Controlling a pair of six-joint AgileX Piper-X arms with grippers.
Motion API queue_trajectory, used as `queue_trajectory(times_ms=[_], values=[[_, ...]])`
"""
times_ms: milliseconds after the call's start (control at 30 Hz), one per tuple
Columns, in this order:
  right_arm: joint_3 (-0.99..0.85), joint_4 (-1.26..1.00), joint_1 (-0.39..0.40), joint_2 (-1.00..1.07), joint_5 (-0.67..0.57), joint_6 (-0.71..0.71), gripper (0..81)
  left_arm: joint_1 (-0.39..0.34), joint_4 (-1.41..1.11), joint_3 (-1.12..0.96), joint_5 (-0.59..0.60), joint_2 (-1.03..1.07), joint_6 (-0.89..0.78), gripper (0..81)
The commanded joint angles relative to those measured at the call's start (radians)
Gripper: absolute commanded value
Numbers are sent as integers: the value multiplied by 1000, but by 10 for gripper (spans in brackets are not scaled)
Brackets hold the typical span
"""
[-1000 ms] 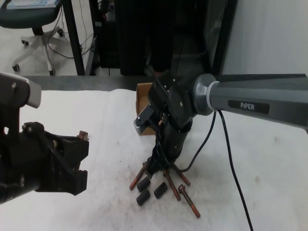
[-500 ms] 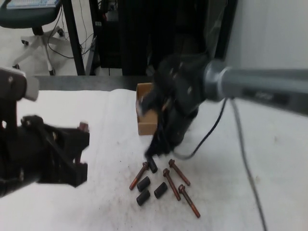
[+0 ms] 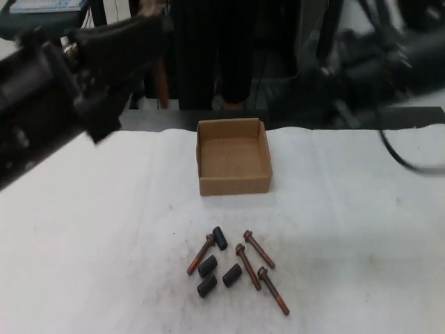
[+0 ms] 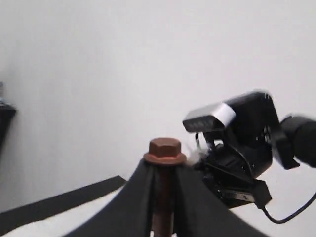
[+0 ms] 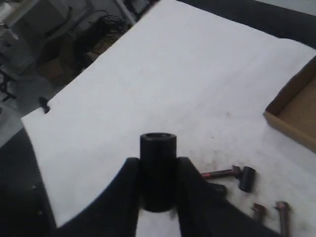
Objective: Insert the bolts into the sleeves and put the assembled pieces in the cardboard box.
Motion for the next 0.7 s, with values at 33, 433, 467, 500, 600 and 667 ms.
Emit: queue_trajectory(times_ms=[33,433,467,500,600,667], values=[[162,-265,27,-123,-45,71,8,0,-350,-7,171,182,-321,0],[484,-877,281,-120,285,193,8,-51,-734,-7,216,393,-460,0],[484,-898,290,-107,297,193,8,-56,-738,-7,216,393,-460,0],[484,-921,296,-93,310,193,8,-62,-741,-7,216,393,-460,0],[484,-985,298,-58,333,193,8,-81,-740,-7,234,393,-460,0],[484,-1018,298,-47,335,204,8,-88,-740,-7,291,393,-426,0]])
